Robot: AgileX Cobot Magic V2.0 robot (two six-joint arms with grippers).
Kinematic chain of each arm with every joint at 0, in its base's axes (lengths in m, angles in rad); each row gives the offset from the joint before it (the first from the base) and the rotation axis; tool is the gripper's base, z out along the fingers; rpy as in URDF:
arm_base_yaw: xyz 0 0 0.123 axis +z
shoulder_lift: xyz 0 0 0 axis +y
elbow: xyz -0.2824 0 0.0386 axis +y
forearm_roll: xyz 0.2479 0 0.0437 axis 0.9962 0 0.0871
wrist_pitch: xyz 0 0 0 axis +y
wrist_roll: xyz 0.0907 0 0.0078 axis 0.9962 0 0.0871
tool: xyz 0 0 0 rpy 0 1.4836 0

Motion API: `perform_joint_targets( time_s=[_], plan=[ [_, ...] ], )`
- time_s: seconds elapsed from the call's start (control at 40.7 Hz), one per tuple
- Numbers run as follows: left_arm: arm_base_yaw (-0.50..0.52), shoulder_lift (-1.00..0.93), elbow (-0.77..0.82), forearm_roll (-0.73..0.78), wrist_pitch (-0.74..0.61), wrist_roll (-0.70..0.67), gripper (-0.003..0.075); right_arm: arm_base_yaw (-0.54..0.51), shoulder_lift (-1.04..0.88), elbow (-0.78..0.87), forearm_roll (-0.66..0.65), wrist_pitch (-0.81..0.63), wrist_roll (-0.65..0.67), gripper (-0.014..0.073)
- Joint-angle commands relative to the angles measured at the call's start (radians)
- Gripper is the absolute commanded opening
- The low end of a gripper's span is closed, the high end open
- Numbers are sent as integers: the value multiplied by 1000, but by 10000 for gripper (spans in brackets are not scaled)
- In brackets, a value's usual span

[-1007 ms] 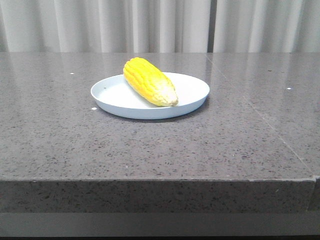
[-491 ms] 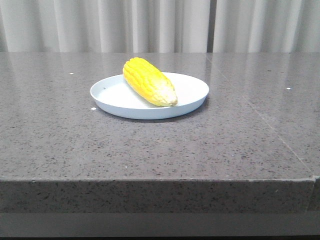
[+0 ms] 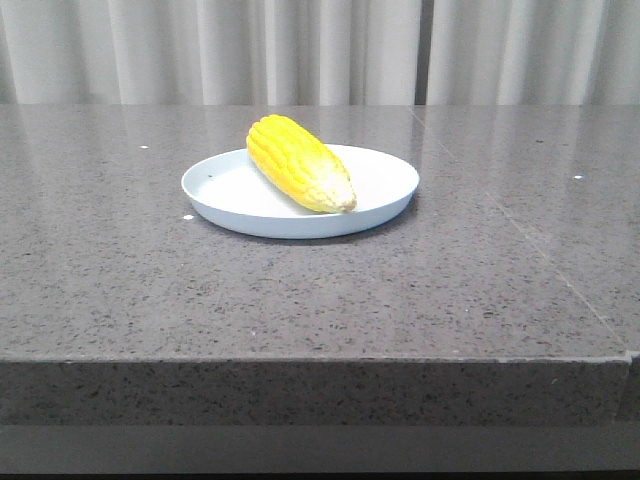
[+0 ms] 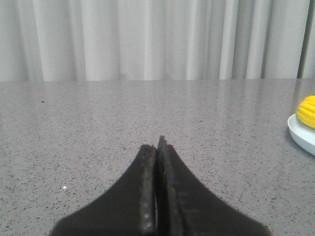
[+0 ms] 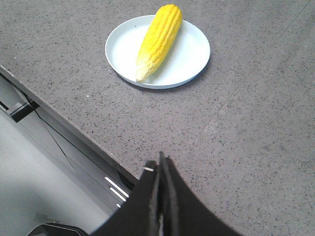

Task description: Place corn on plate with both arms

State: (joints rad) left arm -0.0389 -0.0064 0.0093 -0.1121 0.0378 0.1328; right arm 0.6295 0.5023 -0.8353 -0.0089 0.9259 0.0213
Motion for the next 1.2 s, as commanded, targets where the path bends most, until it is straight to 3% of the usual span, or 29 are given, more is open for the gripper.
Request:
perform_joint_targets(
  time_s=[0.0, 0.786, 0.933, 1.179],
  plan=[
    [3, -17, 23, -8, -87, -5, -20, -2, 5, -22, -6, -76, -5, -87],
    [3, -17, 23, -8, -87, -5, -20, -8, -7, -8, -16, -87, -5, -87],
    [3, -17, 23, -8, -87, -5, -20, -135, -93, 114, -21, -286, -5, -87],
    [3, -17, 23, -8, -87, -5, -20, -416, -367, 491, -21, -712, -5, -87]
  ],
)
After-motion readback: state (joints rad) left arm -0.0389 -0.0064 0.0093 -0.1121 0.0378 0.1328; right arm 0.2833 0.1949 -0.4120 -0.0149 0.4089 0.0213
